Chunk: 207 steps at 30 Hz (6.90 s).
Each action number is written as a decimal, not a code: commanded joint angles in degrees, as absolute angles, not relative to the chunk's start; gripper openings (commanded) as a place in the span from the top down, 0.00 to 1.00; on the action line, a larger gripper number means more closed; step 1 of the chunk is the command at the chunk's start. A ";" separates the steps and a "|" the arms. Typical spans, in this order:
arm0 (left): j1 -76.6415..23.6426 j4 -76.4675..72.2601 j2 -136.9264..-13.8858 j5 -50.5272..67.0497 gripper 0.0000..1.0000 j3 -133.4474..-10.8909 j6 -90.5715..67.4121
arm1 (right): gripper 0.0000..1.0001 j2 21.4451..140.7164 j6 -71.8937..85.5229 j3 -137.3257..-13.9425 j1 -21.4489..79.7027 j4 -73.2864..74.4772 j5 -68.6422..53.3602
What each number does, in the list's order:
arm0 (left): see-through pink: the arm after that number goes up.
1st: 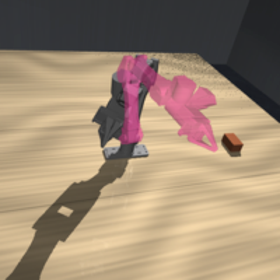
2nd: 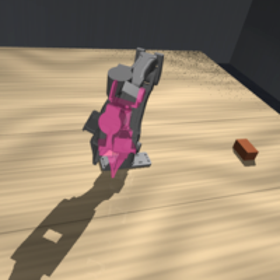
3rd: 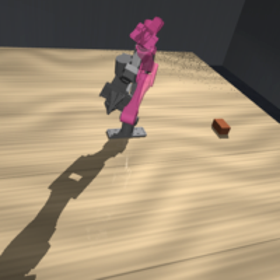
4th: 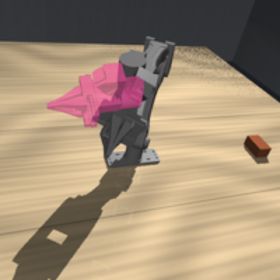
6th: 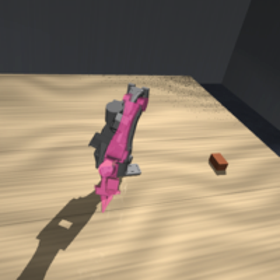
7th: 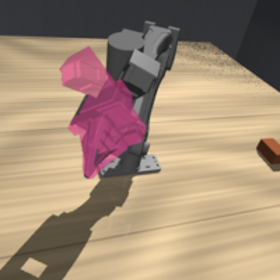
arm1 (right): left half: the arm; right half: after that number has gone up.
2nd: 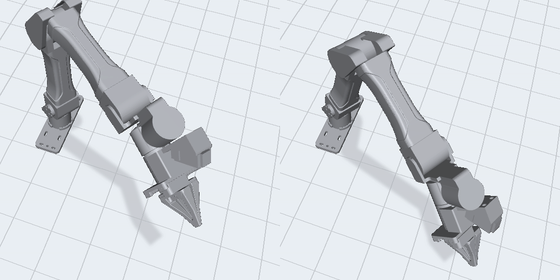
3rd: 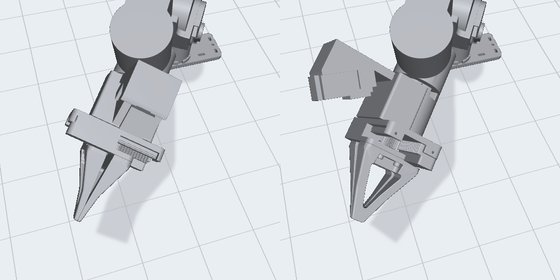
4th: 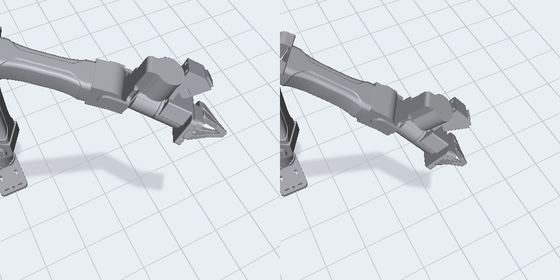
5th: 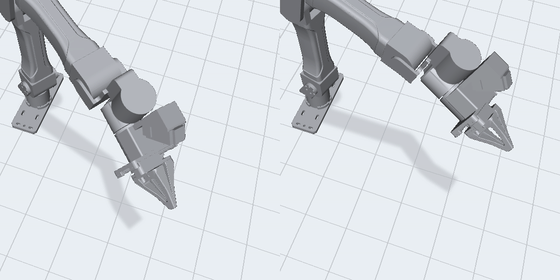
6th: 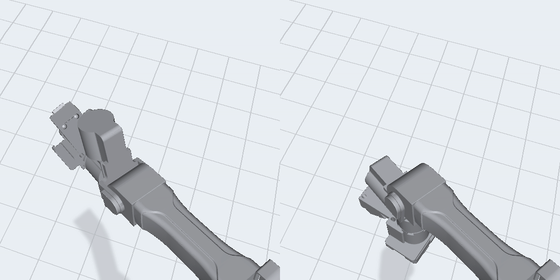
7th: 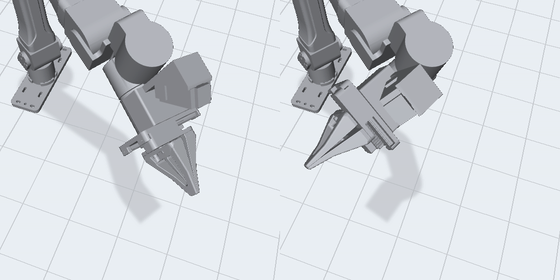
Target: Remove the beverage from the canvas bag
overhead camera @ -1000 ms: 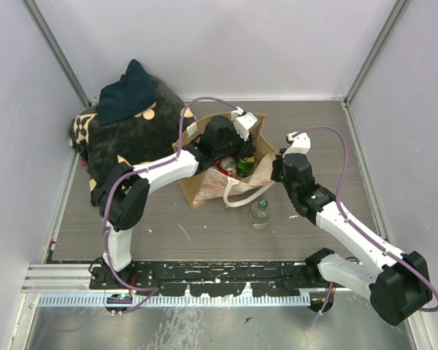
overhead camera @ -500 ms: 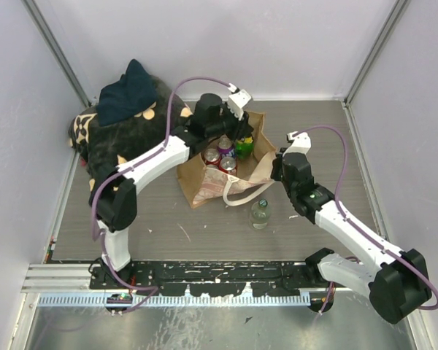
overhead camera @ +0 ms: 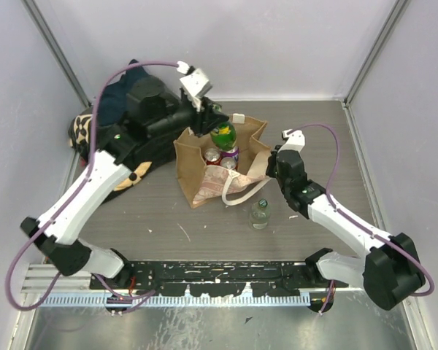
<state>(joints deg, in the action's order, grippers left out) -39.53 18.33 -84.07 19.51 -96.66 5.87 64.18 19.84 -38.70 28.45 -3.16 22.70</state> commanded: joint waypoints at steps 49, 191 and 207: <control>-55.90 -15.64 -79.97 20.88 0.88 -50.40 -2.19 | 0.97 57.42 18.63 -40.96 28.74 2.81 26.11; -34.87 10.87 -117.41 12.26 0.02 -91.20 6.26 | 0.52 58.21 19.42 -40.27 49.48 11.72 27.45; -36.62 11.50 -117.00 9.17 0.02 -93.17 0.07 | 0.49 56.15 19.70 -39.44 49.48 12.60 29.51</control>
<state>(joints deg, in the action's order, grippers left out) -36.18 12.34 -116.03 10.90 -92.68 2.94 57.47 18.94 -39.57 49.39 12.36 27.81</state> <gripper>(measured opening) 0.978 0.507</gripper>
